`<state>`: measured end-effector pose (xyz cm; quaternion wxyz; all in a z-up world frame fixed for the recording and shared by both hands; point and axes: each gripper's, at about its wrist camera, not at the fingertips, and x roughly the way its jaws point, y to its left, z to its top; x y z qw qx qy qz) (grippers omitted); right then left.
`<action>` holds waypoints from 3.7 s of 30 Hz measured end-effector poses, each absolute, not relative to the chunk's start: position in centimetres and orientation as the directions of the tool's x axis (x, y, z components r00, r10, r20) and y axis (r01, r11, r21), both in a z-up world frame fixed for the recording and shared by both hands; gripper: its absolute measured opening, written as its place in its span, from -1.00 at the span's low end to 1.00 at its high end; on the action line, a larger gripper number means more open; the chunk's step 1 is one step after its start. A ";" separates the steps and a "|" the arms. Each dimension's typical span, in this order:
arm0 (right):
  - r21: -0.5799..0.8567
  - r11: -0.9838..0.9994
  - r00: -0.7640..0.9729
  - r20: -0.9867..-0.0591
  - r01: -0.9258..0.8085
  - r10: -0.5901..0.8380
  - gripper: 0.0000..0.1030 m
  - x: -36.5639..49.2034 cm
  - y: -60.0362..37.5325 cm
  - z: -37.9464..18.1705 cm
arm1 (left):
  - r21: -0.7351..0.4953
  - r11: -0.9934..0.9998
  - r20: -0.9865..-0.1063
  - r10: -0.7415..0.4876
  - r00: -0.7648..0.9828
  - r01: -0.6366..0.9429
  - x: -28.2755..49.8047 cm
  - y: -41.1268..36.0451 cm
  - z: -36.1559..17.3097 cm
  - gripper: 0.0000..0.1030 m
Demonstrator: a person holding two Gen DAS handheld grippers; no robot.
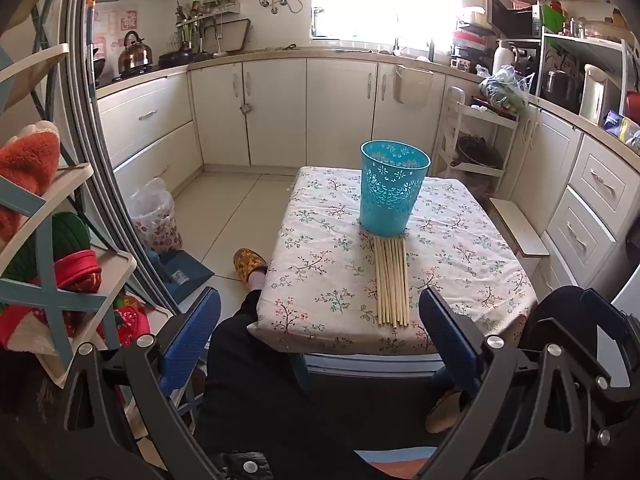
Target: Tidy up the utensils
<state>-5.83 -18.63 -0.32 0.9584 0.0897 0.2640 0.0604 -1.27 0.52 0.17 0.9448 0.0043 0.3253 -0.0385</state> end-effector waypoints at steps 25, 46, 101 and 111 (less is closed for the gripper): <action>0.200 0.977 0.858 -0.488 -0.071 0.162 0.88 -6.1 -18.8 0.0 | -0.016 0.997 -0.607 -0.066 0.792 0.071 -1.6 0.3 0.2 0.85; 0.312 0.950 0.765 -0.614 0.012 0.192 0.77 0.6 -21.4 -3.4 | -0.035 0.998 -0.666 -0.066 0.743 0.058 3.6 1.0 -2.7 0.85; 0.229 0.970 0.483 -0.842 -0.083 0.240 -0.69 21.8 -26.9 -17.4 | 0.002 0.986 -0.887 -0.076 0.456 0.169 28.0 -10.7 -18.8 0.17; 0.237 0.968 0.490 -0.836 -0.085 0.248 -0.69 21.9 -27.0 -17.5 | 0.042 0.985 -0.903 -0.034 0.427 0.168 28.4 -11.1 -19.3 -0.02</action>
